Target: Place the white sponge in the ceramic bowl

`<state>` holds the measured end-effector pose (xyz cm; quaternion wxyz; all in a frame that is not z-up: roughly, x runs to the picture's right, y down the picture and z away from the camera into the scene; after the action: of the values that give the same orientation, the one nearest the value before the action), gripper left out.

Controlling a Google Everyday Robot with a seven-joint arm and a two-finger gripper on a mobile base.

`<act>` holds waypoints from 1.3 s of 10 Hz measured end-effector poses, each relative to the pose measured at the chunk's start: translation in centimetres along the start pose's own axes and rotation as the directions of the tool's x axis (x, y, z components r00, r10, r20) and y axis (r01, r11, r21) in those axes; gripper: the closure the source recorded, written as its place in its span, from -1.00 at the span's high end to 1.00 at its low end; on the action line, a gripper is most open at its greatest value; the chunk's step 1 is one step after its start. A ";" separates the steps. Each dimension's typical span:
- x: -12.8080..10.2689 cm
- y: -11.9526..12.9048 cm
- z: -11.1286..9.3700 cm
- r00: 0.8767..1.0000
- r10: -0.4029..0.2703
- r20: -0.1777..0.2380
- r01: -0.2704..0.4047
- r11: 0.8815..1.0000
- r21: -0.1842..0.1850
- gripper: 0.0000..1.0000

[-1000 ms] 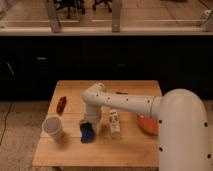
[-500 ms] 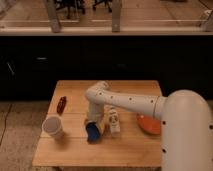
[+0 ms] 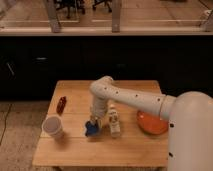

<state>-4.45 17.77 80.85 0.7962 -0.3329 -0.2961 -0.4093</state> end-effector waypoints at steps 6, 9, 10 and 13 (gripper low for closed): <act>3.6 1.6 -4.4 1.000 0.023 0.009 -0.023 0.998 0.057 -1.00; 4.8 2.8 -6.0 0.999 0.045 0.008 -0.045 0.996 0.082 -1.00; 5.5 3.6 -6.6 0.998 0.056 0.007 -0.056 0.994 0.090 -1.00; 7.6 6.4 -8.3 0.996 0.088 0.012 -0.089 0.988 0.125 -1.00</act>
<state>6.36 10.70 79.66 0.8320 -0.2963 -0.3088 -0.3530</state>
